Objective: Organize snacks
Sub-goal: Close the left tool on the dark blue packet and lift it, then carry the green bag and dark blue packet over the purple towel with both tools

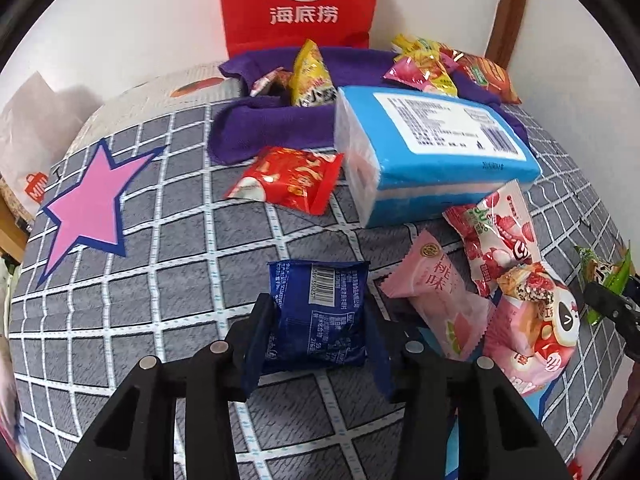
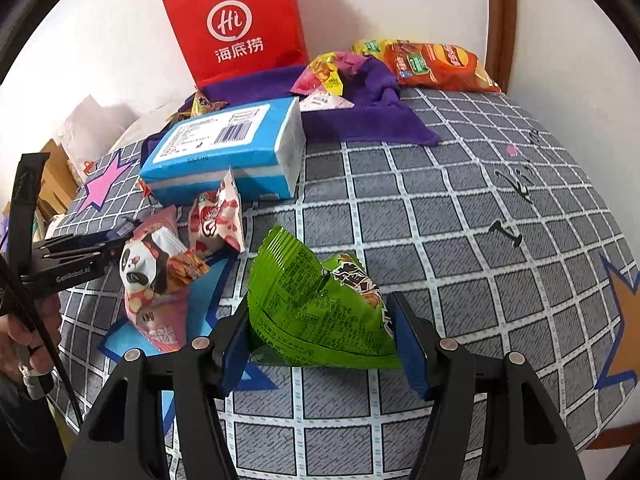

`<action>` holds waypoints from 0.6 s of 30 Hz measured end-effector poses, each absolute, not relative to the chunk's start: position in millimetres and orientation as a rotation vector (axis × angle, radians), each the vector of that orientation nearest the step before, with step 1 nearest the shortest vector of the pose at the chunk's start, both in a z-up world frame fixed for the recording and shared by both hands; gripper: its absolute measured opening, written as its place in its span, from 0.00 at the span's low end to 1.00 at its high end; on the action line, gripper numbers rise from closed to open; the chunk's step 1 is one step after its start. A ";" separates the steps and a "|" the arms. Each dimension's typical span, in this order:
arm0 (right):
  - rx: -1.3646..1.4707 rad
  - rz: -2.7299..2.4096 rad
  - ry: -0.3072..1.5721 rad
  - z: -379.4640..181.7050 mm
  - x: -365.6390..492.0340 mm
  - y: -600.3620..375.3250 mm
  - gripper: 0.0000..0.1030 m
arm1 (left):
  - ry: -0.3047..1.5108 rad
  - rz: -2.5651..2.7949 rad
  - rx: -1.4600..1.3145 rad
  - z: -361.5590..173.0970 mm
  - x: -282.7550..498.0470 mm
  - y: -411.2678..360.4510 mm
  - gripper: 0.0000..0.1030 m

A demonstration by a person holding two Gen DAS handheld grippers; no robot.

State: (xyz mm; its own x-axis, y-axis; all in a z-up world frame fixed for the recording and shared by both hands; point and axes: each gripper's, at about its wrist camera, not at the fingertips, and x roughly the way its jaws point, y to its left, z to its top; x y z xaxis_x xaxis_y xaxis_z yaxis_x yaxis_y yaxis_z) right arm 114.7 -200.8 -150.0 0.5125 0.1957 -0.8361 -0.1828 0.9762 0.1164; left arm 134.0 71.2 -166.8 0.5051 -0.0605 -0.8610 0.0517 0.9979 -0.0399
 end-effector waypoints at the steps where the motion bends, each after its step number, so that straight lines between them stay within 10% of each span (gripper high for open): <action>1: 0.008 0.222 1.007 -150.1 116.8 -200.5 0.61 | 1.034 -0.067 -0.015 -164.1 132.6 73.5 0.40; 18: 0.011 0.252 0.953 -114.7 145.2 -189.2 0.61 | 0.925 -0.080 -0.086 -101.2 143.0 85.7 0.40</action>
State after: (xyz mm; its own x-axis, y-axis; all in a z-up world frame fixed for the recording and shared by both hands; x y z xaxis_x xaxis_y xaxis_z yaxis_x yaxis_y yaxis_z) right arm 145.2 -189.2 -114.7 0.5524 0.2183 -0.8045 -0.2088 0.9706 0.1200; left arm 143.0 85.7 -101.2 0.5997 -0.1062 -0.7932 0.0322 0.9936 -0.1087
